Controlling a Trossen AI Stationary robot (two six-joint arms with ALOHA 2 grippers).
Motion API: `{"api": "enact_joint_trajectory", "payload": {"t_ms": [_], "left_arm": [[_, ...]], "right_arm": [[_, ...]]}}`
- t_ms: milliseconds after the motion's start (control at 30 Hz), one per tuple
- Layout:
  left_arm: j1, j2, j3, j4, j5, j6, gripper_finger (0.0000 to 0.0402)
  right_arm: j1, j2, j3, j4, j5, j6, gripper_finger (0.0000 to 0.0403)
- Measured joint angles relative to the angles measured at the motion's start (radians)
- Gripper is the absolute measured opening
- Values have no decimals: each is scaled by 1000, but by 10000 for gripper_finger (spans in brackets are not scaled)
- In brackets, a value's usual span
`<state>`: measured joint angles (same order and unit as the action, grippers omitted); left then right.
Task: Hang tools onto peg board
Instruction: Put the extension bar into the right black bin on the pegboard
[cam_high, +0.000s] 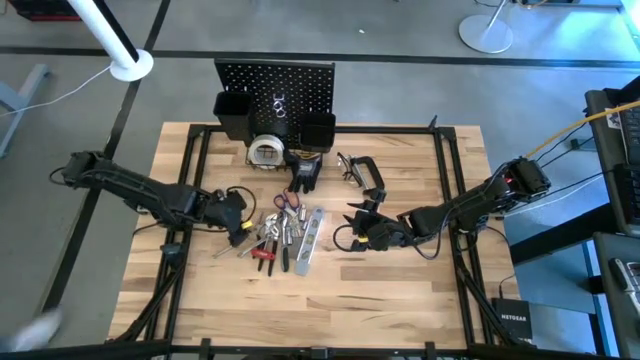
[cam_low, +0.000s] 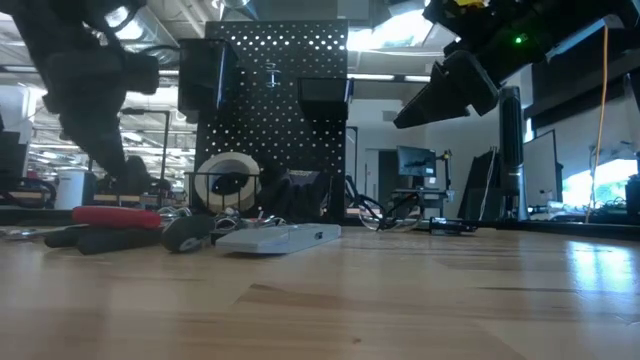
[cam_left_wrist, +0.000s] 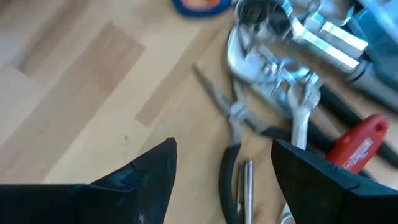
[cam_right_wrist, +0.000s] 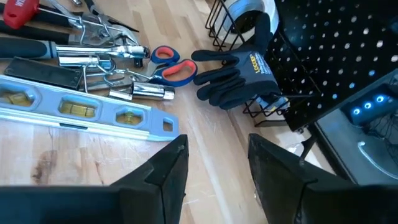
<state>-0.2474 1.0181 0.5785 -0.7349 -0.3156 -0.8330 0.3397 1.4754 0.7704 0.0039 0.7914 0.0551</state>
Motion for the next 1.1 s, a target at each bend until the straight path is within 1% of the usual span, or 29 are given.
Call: {"api": "enact_joint_trajectory", "payload": {"t_ms": [167, 233, 333, 433, 533, 633, 700, 867, 967, 1100], "left_arm": [[-15, 81, 0, 25, 36, -28, 249], [-15, 107, 0, 34, 73, -26, 249], [-19, 126, 0, 121, 165, 4, 249], [-45, 125, 0, 241, 209, 22, 249], [-78, 126, 0, 304, 208, 24, 249], [-107, 146, 0, 332, 180, 25, 249], [-122, 169, 0, 362, 159, 27, 249], [-138, 258, 2, 448, 155, 49, 249], [-135, 311, 31, 445, 153, 74, 249], [-117, 355, 101, 428, 138, 153, 249]], "right_arm": [[0, 0, 0, 2, 0, 14, 168], [0, 0, 0, 1, 0, 16, 168], [0, 0, 0, 1, 0, 16, 168], [0, 0, 0, 2, 0, 17, 168], [0, 0, 0, 2, 0, 18, 168], [0, 0, 0, 2, 0, 18, 168], [0, 0, 0, 2, 0, 18, 168], [0, 0, 0, 4, 0, 18, 168], [-2, 0, 0, 5, -9, 18, 168], [-24, 0, 0, 6, -76, 18, 168]]}}
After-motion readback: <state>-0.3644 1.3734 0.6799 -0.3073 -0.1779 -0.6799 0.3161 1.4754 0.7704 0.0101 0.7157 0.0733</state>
